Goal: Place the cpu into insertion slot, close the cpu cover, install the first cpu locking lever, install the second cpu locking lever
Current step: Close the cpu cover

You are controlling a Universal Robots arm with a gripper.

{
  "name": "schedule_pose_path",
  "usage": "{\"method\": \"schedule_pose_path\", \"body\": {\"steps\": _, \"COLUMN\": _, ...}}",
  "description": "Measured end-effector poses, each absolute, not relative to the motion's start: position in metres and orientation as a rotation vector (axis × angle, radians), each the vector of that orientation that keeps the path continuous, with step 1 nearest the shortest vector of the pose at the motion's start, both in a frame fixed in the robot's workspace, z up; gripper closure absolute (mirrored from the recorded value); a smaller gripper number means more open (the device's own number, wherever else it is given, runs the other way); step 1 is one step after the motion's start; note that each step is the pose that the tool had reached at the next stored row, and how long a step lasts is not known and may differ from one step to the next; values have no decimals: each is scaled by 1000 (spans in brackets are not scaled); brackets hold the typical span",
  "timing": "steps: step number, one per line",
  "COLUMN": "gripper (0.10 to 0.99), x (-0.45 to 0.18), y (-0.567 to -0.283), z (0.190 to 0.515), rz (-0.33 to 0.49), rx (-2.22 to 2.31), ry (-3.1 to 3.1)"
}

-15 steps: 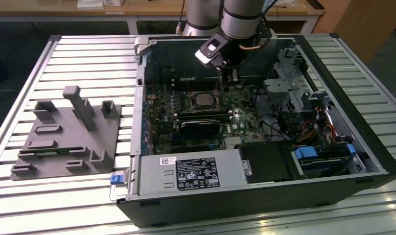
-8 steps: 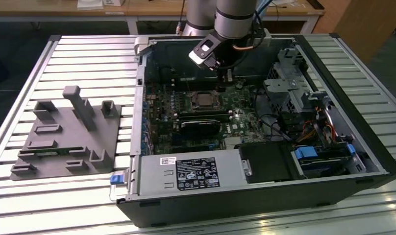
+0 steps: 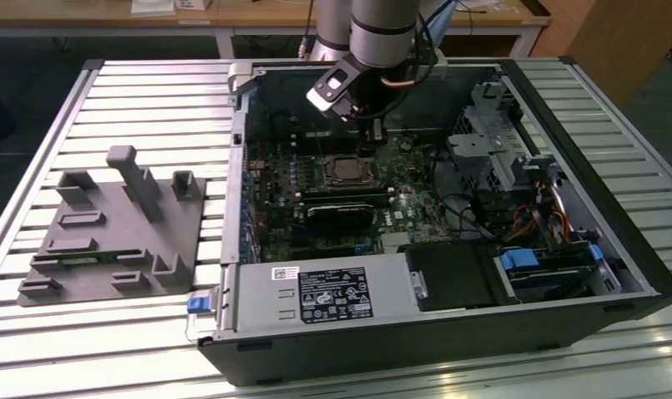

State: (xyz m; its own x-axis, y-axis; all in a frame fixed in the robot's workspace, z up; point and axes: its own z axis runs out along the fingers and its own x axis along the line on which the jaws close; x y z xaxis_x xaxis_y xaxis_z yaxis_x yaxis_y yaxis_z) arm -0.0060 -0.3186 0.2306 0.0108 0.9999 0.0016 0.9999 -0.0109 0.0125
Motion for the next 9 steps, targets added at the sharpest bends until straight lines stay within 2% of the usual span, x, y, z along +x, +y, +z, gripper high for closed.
{"method": "schedule_pose_path", "body": {"steps": 9, "gripper": 980, "x": -22, "y": -320, "z": 221, "rz": 42, "rx": 2226, "ry": 2204}}
